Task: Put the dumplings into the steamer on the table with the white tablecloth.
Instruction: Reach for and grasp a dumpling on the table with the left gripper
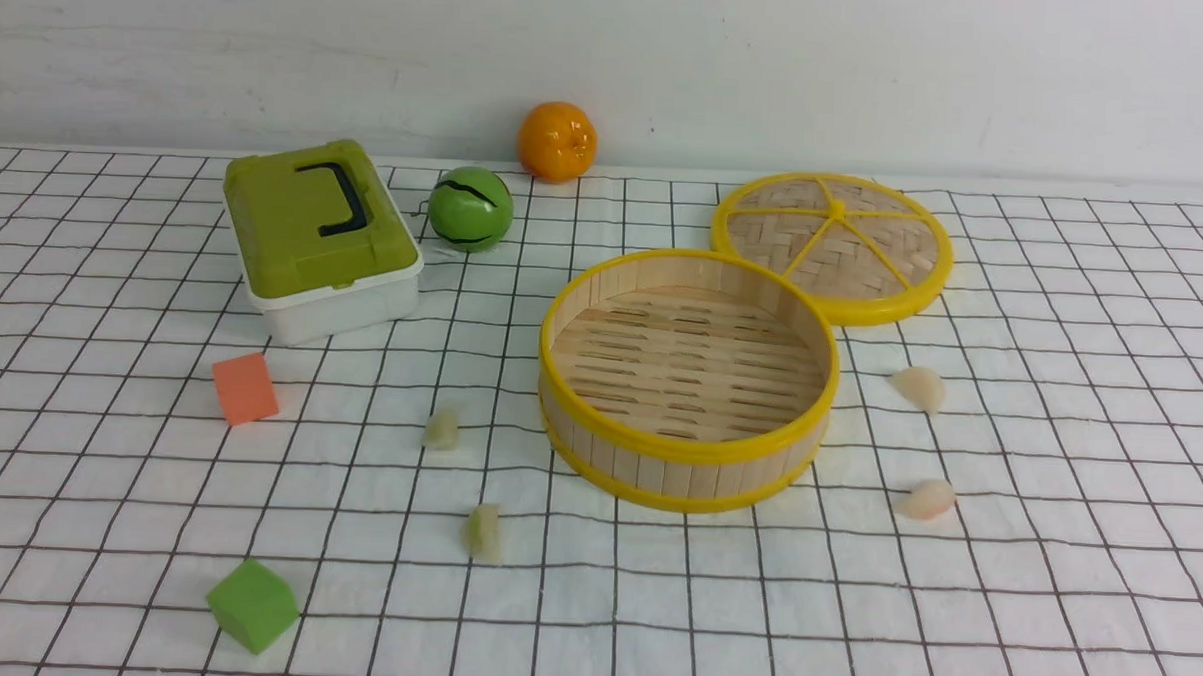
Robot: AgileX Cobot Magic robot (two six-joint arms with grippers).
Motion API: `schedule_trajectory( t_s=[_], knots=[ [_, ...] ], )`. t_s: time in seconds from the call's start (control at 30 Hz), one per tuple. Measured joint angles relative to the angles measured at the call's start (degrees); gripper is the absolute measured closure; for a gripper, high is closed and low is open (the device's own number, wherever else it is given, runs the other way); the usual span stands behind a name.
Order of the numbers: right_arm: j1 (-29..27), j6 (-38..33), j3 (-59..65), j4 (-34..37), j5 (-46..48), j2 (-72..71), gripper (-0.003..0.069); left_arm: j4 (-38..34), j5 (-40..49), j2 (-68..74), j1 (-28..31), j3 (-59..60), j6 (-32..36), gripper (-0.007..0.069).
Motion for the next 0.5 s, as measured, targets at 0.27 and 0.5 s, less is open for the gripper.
schedule_trajectory(
  t_s=[0.27,0.5],
  knots=[
    [0.0,0.0,0.0,0.0,0.0,0.0,0.0419,0.0,0.0,0.0,0.0,0.0,0.0,0.0552],
    [0.0,0.0,0.0,0.0,0.0,0.0,0.0419,0.0,0.0,0.0,0.0,0.0,0.0,0.0550]
  ],
)
